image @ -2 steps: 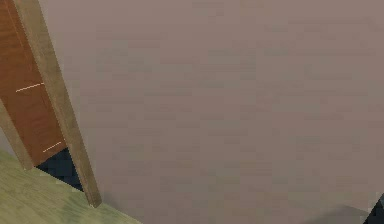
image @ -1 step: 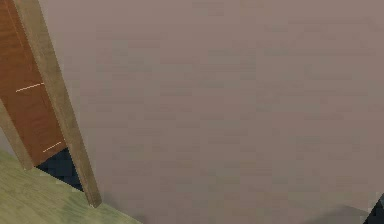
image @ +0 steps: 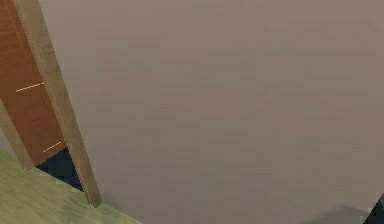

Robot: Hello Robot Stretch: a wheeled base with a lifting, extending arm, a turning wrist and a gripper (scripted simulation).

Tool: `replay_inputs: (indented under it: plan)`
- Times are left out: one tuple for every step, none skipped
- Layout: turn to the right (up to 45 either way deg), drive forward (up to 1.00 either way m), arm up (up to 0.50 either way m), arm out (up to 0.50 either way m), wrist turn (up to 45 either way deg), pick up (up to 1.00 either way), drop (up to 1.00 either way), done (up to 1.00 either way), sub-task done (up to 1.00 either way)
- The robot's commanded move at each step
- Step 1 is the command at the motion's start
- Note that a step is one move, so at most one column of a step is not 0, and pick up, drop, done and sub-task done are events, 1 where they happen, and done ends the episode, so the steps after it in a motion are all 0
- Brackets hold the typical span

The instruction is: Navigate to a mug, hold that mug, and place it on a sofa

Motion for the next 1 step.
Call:
replay_inputs:
  plan:
    - [0.0,0.00,0.00,0.00,45.0,0.00,0.00,0.00,0.00]
